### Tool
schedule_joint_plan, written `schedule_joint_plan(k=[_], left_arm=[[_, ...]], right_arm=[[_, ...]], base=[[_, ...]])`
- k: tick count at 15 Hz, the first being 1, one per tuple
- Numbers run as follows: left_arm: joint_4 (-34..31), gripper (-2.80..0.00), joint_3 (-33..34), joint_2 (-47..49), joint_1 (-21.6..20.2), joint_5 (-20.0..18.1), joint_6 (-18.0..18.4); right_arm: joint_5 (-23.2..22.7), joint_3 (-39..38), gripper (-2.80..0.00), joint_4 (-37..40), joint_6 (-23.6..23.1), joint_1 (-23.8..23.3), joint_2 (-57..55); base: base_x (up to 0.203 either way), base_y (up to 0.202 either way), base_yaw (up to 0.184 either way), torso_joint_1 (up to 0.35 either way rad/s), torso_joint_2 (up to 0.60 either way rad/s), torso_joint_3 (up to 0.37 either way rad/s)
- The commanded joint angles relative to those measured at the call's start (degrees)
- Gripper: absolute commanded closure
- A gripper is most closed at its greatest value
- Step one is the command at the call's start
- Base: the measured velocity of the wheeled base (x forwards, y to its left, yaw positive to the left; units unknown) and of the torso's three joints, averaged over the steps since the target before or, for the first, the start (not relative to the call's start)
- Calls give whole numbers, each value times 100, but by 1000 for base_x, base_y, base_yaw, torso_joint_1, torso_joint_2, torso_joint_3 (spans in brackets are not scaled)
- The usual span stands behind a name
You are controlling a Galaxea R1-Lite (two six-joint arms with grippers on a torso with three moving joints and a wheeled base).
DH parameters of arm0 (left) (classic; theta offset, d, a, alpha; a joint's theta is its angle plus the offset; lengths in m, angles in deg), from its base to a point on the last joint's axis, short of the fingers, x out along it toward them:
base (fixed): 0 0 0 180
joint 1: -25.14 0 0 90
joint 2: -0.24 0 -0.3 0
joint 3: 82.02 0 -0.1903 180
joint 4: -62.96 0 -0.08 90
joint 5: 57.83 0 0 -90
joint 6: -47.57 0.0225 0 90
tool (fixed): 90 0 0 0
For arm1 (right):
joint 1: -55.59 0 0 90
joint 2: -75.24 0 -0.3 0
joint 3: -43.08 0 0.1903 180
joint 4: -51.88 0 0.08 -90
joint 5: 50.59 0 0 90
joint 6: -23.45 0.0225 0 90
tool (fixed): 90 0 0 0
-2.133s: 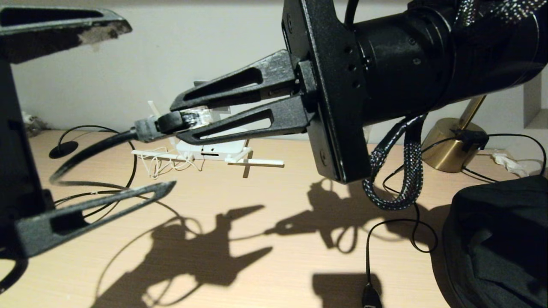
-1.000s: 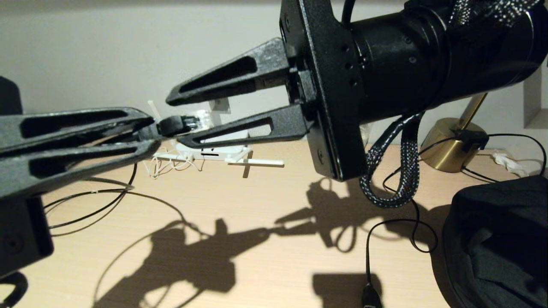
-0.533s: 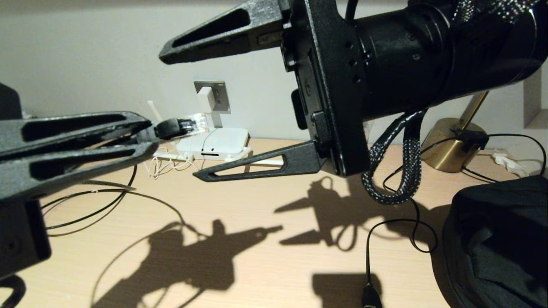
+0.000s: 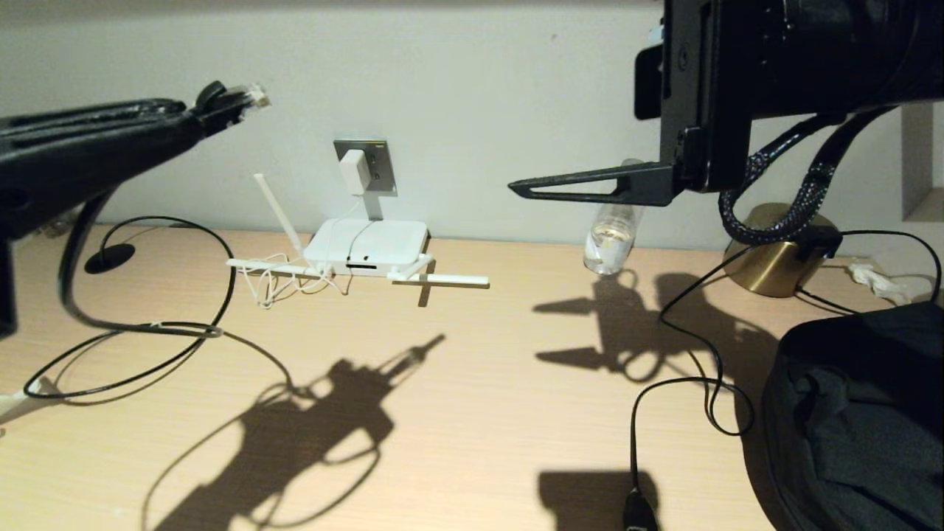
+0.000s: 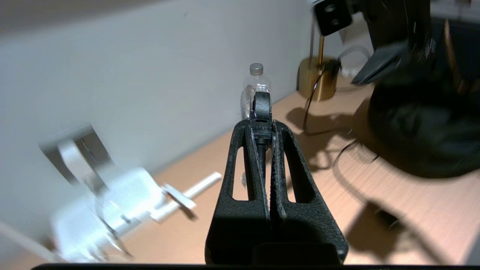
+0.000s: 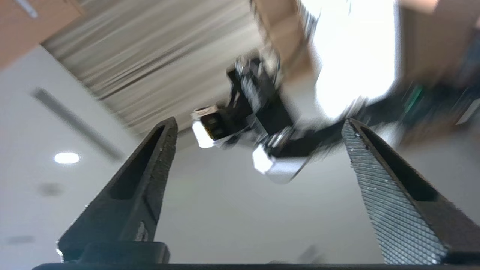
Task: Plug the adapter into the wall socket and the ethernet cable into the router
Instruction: Align cable and router interface
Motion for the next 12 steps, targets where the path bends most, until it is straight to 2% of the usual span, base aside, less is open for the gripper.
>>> schedule_joint_plan(k=[1,3,4,6,7,8,9,11,12], left_arm=[[-10,0,-27,-30,-1,85,-470],[-30,0,30,-2,-1,263,-795],[-100,0,73,16,-7,315,-966],[-295,0,122,78,-10,410,-1239],[-306,0,192,94,-10,447,-1247],[-304,0,307,87,-10,456,-1245],[-301,0,476,66,-20,490,-1244],[-283,0,716,36,-27,823,-1235],[-277,0,764,41,-27,945,-1235]], right_arm=[[860,-153,-280,17,-1395,-98,213],[1850,-333,-280,150,-2583,-77,291],[2056,-490,-280,329,-3087,-39,431],[2143,-1024,-280,563,-3810,-9,822],[2155,-1462,-280,601,-4153,-6,1109],[2157,-1870,0,617,-4505,-1,1363],[2163,-2319,0,626,-4958,2,1603],[2352,-3015,0,627,-5851,-1,2038],[2604,-3174,0,606,-6042,-2,2188]], base=[[0,0,0,0,0,0],[0,0,0,0,0,0],[0,0,0,0,0,0],[0,0,0,0,0,0],[0,0,0,0,0,0],[0,0,0,0,0,0],[0,0,0,0,0,0],[0,0,0,0,0,0],[0,0,0,0,0,0]])
